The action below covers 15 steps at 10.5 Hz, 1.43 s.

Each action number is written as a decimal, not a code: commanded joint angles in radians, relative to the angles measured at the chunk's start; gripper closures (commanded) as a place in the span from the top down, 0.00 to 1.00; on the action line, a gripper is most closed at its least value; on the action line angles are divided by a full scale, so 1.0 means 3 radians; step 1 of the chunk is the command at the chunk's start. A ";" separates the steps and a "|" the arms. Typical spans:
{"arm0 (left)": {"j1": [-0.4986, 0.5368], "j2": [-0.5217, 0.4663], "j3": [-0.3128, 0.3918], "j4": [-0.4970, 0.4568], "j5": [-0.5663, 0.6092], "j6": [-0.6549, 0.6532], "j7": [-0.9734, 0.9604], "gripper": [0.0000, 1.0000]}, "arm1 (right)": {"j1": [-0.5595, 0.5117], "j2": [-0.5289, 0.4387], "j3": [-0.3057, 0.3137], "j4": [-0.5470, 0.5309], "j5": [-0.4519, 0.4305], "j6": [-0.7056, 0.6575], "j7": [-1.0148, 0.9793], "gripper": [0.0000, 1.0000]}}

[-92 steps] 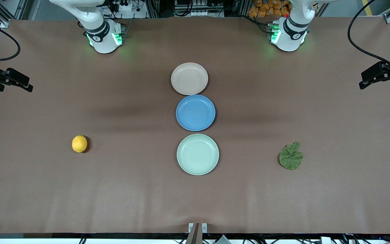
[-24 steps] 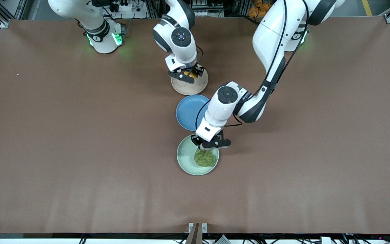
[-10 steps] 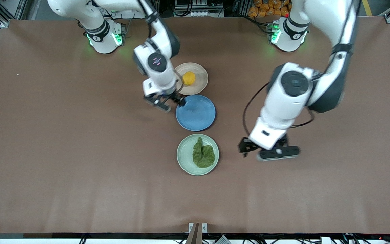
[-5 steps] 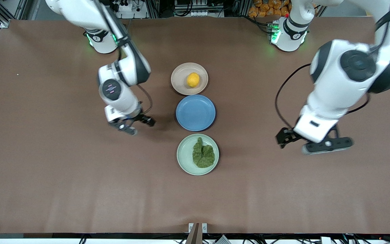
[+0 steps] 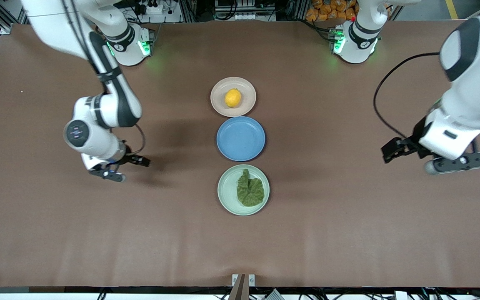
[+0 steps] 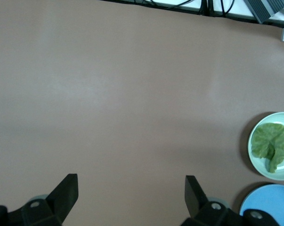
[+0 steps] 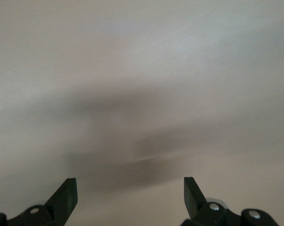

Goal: Place lemon and lettuce in plates

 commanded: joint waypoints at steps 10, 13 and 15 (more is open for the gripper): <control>0.0597 -0.0647 -0.0246 -0.0075 -0.0038 -0.0830 0.0685 1.00 | -0.1339 -0.0956 0.0505 0.0675 -0.0528 -0.1561 -0.1430 1.00; 0.0602 -0.0647 -0.0251 -0.0075 -0.0033 -0.0937 0.0701 1.00 | -0.1338 -0.1088 0.0525 0.1116 -0.0564 -0.1931 -0.1465 1.00; 0.0602 -0.0647 -0.0246 -0.0075 -0.0033 -0.0953 0.0711 1.00 | -0.1344 -0.1104 0.0525 0.1356 -0.0559 -0.2065 -0.1608 1.00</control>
